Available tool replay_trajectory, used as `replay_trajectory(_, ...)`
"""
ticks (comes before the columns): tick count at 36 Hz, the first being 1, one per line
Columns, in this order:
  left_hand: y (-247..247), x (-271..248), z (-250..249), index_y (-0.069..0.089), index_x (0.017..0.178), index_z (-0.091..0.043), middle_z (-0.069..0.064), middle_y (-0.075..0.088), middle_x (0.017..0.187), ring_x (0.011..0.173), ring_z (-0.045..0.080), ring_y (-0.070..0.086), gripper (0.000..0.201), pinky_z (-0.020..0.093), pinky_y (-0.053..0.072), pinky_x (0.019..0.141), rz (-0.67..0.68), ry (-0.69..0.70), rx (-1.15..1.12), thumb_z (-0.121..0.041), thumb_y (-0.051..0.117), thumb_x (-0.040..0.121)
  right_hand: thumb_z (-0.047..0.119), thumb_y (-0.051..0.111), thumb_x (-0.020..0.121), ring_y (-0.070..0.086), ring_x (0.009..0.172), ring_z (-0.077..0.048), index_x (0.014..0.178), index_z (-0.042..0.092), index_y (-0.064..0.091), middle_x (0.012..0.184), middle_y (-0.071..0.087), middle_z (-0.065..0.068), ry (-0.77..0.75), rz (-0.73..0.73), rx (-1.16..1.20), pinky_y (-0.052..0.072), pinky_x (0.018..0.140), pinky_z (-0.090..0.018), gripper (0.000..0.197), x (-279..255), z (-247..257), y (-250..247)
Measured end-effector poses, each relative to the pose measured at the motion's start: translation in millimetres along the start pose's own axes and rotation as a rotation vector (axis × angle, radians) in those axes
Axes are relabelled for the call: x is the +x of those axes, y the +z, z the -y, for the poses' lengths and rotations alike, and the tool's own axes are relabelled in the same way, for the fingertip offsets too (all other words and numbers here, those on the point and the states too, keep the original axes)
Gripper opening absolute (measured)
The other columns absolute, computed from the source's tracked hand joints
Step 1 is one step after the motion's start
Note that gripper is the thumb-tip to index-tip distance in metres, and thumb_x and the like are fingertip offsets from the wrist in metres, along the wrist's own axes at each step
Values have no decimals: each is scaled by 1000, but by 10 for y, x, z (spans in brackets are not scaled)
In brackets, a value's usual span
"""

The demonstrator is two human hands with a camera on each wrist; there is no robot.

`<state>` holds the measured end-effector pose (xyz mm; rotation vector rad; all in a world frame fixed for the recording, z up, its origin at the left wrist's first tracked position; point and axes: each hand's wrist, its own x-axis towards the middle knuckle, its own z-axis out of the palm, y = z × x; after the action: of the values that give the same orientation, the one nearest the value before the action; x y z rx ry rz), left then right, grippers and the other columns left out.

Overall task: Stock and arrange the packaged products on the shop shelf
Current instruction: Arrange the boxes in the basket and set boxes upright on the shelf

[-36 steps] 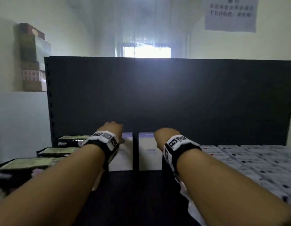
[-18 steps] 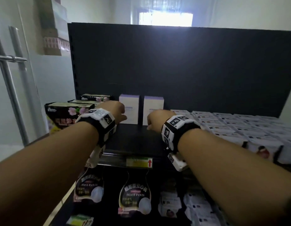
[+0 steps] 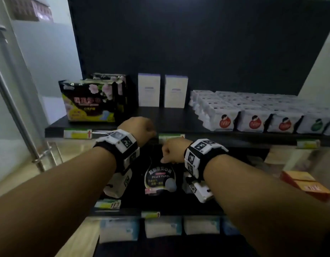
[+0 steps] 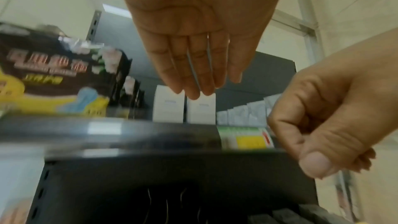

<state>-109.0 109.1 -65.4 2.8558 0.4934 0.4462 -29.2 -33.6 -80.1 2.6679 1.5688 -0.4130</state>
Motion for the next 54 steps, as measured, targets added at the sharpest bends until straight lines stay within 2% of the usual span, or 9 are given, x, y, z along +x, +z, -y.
replay_trajectory(7,866,-399,127,69,107,-22,-1,67,114,107,20,60,26,29,47,88,207,30,-78,-36,61,87,31,64,88,61,100,-27,103,14,68,109,67,-9,67,111,43,41,75,-27,23,134,-113,884)
replay_trajectory(11,1538,-651,268,68,108,-23,1,66,113,106,23,60,25,30,46,82,337,-71,-106,-36,59,89,30,57,94,56,84,-27,88,7,62,94,60,-15,55,250,25,45,76,-33,24,191,-237,1439)
replay_trajectory(17,2752,-1103,582,64,117,-21,7,61,123,106,27,58,28,32,47,86,585,-241,-126,-31,58,91,18,50,97,54,95,-29,104,0,62,94,58,-12,34,492,-13,41,79,-32,23,269,-520,2515)
replay_trajectory(25,4610,-1862,960,57,122,-20,9,65,115,98,26,62,31,34,49,78,828,-427,-73,-27,49,93,24,50,98,45,88,-19,91,10,59,96,56,-10,132,658,-51,40,78,-30,18,474,-1034,4489)
replay_trajectory(28,5269,-2129,1123,66,102,-21,6,64,116,102,26,61,17,28,44,76,891,-426,-59,-26,55,89,20,48,98,45,90,-18,115,9,62,120,58,-13,210,620,-5,42,83,-28,25,550,-1226,5357)
replay_trajectory(32,6192,-2574,1392,59,125,-15,9,58,129,118,27,55,39,32,43,100,974,-510,-159,-26,64,88,30,60,90,53,118,-33,127,14,56,132,54,-10,302,673,5,47,99,-41,41,631,-1432,6395)
replay_trajectory(35,6729,-2872,1619,62,119,-21,0,61,124,111,19,58,36,23,43,96,979,-519,-107,-25,69,84,23,54,96,46,129,-31,141,10,41,144,43,-13,292,753,20,41,105,-37,49,637,-1550,7059)
replay_trajectory(46,7913,-3112,1950,34,143,-28,5,39,145,132,28,37,83,42,37,107,1087,-301,132,-37,78,73,31,72,83,19,144,-35,153,14,10,156,14,-16,297,747,-20,27,115,-45,96,956,-1945,8329)
replay_trajectory(54,8394,-3032,2052,23,146,-34,2,33,147,137,29,27,101,50,35,107,1222,-148,263,-45,81,64,26,54,96,20,144,-32,152,13,16,157,19,-13,357,630,-24,22,117,-44,69,1111,-2180,8795)
